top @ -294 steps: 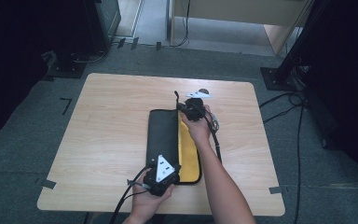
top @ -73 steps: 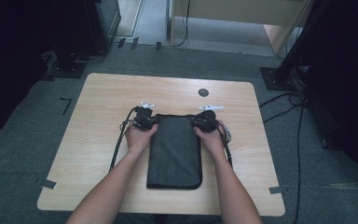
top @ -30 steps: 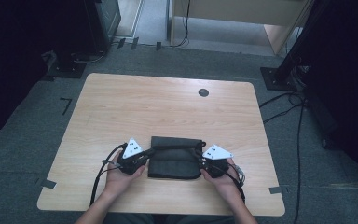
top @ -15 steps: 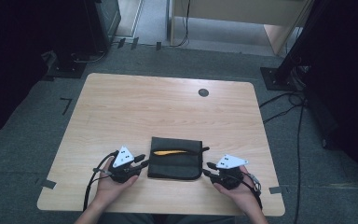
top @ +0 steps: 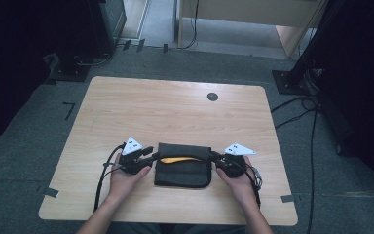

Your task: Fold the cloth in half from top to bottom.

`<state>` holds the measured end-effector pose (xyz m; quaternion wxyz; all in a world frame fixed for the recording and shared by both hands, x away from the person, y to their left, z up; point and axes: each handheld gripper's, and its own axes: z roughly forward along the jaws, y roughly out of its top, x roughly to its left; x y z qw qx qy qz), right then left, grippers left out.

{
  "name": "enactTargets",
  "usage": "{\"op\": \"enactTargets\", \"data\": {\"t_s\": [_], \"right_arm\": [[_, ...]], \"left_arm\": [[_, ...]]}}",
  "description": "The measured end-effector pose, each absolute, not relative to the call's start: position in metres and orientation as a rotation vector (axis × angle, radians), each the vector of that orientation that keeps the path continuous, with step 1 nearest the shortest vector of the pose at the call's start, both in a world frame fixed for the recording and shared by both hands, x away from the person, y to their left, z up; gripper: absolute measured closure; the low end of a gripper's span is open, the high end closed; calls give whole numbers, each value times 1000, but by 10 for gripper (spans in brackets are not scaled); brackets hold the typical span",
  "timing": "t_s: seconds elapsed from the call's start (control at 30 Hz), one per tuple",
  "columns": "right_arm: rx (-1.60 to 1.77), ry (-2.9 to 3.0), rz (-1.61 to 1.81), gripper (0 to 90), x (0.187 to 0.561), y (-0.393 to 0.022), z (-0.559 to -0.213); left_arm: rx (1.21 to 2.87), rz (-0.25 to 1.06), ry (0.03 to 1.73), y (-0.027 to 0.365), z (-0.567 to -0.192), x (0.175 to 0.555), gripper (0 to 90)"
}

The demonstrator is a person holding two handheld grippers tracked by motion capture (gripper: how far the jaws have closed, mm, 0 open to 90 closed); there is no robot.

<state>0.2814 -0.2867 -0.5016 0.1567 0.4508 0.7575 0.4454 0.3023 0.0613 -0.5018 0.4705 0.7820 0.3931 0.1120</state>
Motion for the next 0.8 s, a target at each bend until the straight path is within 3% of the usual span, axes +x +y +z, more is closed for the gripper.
{"op": "enactTargets", "data": {"t_s": [0.13,0.27,0.47,0.57,0.63,0.8], "right_arm": [[1165,2258,1349,774,268,-288,-500],[1060,2368,1329,752,252,-296,-501],[1196,2229,1351,725,244,-304,-488],[1265,2147,1372,653,246,-288,-484],[1293,2140,1285,571,244,-271,-488],[1344,2161,1056,470,230,-255,-508]], "left_arm": [[1988,228,794,68,-504,288,561],[2031,209,736,80,-508,276,553],[1952,248,922,80,-504,278,547],[1946,259,971,64,-502,277,539],[2001,284,947,53,-505,272,521],[2118,408,870,45,-515,251,513]]}}
